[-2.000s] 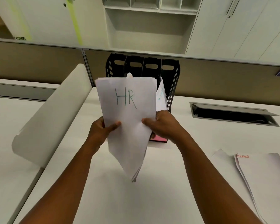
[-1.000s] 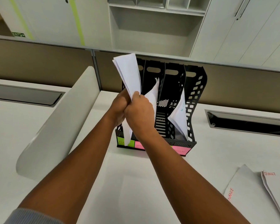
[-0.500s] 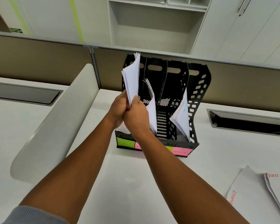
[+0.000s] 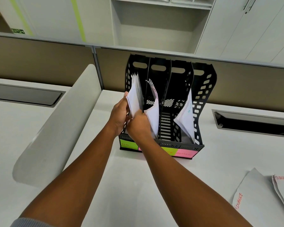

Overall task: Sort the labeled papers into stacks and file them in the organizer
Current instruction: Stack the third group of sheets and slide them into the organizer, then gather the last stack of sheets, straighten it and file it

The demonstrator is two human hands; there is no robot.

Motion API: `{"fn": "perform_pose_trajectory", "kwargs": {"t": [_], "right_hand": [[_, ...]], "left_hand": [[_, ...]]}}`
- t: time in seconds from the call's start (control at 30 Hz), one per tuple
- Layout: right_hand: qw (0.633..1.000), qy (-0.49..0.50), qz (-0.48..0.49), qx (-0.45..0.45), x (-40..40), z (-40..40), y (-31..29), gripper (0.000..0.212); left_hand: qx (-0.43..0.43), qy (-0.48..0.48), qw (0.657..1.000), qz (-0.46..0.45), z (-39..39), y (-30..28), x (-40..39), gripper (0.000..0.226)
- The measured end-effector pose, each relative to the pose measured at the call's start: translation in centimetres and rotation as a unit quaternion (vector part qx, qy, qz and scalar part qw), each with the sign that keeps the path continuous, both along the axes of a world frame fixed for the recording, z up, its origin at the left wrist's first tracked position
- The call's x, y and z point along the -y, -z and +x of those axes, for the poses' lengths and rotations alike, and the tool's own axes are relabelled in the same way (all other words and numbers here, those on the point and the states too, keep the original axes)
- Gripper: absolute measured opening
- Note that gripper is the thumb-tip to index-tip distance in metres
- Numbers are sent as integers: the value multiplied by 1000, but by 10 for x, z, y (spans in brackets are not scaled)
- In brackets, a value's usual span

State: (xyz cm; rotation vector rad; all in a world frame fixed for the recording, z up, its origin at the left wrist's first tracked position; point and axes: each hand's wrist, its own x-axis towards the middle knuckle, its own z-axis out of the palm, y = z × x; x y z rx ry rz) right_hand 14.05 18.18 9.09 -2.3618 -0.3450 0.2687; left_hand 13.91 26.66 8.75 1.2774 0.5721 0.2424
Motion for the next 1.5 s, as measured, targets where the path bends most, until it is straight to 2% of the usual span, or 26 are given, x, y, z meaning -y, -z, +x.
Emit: {"fn": "perform_pose_trajectory", "kwargs": {"t": [0.1, 0.27, 0.4, 0.5, 0.67, 0.83, 0.93, 1.13, 1.27, 1.4, 1.5], "right_hand": [[999, 22, 13, -19, 3, -4, 1, 37], [997, 34, 54, -43, 6, -18, 1, 31], [997, 25, 42, -56, 12, -29, 1, 38], [998, 13, 30, -60, 26, -35, 3, 36], [1000, -5, 19, -3, 57, -40, 15, 25], [993, -4, 74, 91, 97, -37, 39, 15], [990, -10, 91, 107, 127, -39, 55, 17], [997, -24, 0, 74, 191, -44, 81, 15], [999, -2, -26, 47, 239, -47, 93, 22], [997, 36, -41, 51, 282, -45, 99, 21], [991, 106, -33, 80, 317, -41, 103, 20]], "left_hand": [[-8, -5, 1000, 0, -5, 2, 4, 43], [-32, -57, 998, 13, -12, 11, 8, 17], [-58, -131, 989, 23, -22, 19, 13, 17], [-46, -169, 984, 26, -32, 29, 17, 23], [-53, -284, 957, 14, -46, 39, 30, 24], [-89, -306, 948, 23, -69, 50, 57, 28], [-125, -278, 952, 34, -83, 65, 79, 23], [-192, -147, 969, 40, -98, 92, 146, 17], [-212, -52, 975, 39, -93, 100, 200, 16], [-234, 70, 968, 50, -81, 101, 248, 16], [-252, 163, 952, 62, -74, 102, 286, 18]]}}
